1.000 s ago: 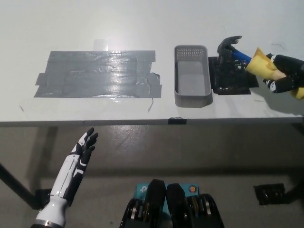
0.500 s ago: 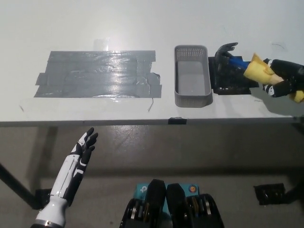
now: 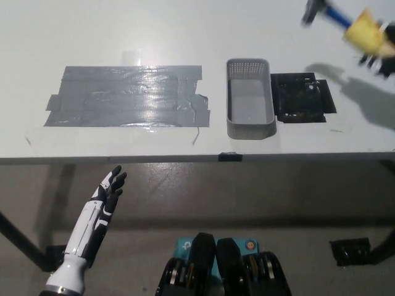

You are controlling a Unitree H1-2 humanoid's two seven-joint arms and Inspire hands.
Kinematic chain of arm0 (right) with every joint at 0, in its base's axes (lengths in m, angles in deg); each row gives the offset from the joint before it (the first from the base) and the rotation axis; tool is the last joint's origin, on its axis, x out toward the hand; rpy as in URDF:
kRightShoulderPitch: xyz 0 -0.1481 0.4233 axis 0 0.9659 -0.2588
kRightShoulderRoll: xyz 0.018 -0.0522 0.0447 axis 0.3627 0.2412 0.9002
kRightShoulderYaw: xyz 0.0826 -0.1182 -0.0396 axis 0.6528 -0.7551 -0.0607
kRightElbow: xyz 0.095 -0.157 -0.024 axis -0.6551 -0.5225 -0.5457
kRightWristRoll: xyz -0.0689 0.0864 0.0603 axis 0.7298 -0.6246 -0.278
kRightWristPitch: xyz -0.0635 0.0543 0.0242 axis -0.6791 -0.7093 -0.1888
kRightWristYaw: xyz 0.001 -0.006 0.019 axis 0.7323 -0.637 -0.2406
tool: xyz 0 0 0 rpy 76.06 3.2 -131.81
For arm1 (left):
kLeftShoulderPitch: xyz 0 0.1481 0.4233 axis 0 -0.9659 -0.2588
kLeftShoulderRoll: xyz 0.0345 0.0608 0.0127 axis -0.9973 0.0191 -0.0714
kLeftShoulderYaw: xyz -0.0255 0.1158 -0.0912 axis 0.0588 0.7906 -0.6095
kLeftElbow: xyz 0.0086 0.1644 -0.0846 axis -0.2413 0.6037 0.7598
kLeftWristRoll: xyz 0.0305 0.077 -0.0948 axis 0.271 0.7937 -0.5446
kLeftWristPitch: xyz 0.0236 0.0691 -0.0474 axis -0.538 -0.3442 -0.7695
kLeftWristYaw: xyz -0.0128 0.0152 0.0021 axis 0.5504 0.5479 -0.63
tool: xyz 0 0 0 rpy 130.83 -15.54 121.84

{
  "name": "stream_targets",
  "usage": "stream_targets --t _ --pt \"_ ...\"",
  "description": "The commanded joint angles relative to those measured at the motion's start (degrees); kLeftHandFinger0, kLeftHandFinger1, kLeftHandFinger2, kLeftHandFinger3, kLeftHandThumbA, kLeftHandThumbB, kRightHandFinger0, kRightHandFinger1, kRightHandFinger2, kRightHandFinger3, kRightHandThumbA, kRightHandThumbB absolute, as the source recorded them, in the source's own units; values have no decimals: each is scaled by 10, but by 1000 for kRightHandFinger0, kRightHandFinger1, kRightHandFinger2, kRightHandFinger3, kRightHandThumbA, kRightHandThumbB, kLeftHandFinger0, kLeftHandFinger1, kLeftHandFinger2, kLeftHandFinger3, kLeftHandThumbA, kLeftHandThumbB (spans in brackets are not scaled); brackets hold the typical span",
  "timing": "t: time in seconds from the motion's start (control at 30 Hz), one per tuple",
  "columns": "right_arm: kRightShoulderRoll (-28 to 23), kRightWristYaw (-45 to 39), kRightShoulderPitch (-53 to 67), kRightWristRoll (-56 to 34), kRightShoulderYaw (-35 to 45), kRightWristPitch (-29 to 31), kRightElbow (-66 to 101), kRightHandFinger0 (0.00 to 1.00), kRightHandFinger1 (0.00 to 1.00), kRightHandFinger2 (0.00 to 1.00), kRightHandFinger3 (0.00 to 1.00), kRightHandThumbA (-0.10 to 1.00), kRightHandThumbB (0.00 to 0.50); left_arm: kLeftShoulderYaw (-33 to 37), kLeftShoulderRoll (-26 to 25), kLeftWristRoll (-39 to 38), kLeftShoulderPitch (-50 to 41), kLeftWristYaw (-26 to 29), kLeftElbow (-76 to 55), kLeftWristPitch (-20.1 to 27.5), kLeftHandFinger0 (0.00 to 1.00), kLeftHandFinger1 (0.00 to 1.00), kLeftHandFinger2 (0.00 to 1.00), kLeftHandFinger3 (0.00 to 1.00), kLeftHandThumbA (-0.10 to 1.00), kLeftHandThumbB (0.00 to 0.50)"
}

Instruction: The robot picks the hammer with right hand and hits the black area on the desk and places it back.

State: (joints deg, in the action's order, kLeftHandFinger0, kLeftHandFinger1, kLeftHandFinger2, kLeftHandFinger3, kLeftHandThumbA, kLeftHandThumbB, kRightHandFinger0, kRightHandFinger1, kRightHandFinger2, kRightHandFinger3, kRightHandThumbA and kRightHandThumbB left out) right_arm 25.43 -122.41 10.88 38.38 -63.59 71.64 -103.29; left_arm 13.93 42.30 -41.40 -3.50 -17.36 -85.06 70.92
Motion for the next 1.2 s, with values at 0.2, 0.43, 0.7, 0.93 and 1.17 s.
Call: stream_targets --t 0.2,0.43,0.7,0.93,1.17 --pt "-20 -5 -18 -36 10 -25 31 181 596 920 1000 -100 101 -5 -4 -7 7 0 -17 19 1000 1000 1000 1000 1000 9" --pt "-8 13 21 21 -83 52 -35 152 596 943 1000 -100 106 -7 -3 -3 7 2 -20 15 1000 1000 1000 1000 1000 12" --pt "6 39 56 59 -153 112 -117 85 558 891 903 -100 123 -7 -3 -5 7 0 -22 12 1000 1000 1000 1000 1000 17" --pt "-6 42 39 84 -183 121 -123 4 539 873 826 -100 94 -9 -5 -5 8 1 -18 15 1000 1000 1000 1000 1000 20" --pt "-20 27 9 70 -170 131 -115 84 602 914 924 -100 104 -6 -6 -2 8 -1 -21 12 1000 1000 1000 1000 1000 9"
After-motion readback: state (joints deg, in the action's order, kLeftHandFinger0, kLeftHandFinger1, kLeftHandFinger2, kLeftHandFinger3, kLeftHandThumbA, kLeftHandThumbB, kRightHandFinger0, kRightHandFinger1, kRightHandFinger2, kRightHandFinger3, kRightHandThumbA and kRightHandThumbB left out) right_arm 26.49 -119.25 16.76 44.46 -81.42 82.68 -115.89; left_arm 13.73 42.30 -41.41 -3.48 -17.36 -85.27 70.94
